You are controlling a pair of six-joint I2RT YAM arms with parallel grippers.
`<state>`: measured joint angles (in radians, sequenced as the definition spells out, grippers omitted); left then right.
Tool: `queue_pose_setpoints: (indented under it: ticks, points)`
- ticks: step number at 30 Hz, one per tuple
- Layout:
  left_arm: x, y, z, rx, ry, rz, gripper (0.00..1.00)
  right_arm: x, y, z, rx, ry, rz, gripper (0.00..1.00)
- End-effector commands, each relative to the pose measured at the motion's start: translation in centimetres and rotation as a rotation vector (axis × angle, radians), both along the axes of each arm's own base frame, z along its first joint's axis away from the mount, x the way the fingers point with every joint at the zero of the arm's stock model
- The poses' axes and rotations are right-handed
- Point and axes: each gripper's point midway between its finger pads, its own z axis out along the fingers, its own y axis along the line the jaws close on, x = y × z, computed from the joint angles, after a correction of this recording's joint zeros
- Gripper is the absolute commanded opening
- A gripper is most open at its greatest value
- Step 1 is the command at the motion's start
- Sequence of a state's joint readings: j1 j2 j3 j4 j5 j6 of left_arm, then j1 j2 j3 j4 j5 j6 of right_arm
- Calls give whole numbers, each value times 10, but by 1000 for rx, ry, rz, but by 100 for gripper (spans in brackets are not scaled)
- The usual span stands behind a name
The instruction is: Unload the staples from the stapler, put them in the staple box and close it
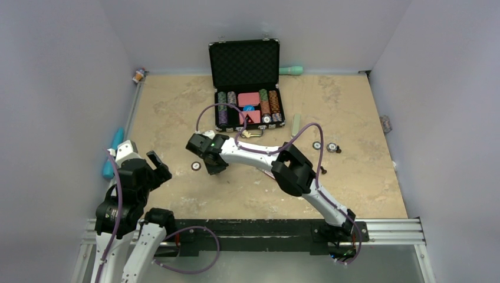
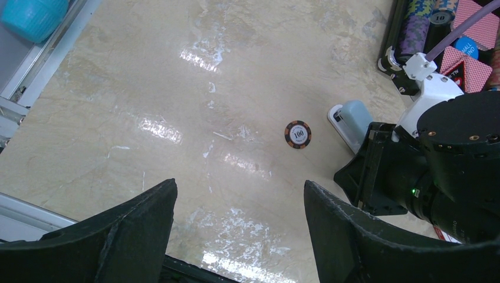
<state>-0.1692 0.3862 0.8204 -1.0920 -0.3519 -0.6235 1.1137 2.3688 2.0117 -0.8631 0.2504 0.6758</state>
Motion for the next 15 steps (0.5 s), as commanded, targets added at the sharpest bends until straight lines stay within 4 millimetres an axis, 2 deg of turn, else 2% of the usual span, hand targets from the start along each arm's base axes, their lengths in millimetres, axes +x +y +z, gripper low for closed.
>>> queue_pose_setpoints:
  ticks: [1,7,15]
  points:
    - [4,2,6,12,-31,3,82,7,-9,-15,-46,-7,-3,17]
    - [5,3,6,11,-32,6,82,6,-10,-4,-44,-7,1,14]
    - [5,3,6,10,-33,7,82,2,-6,42,34,-16,22,10]
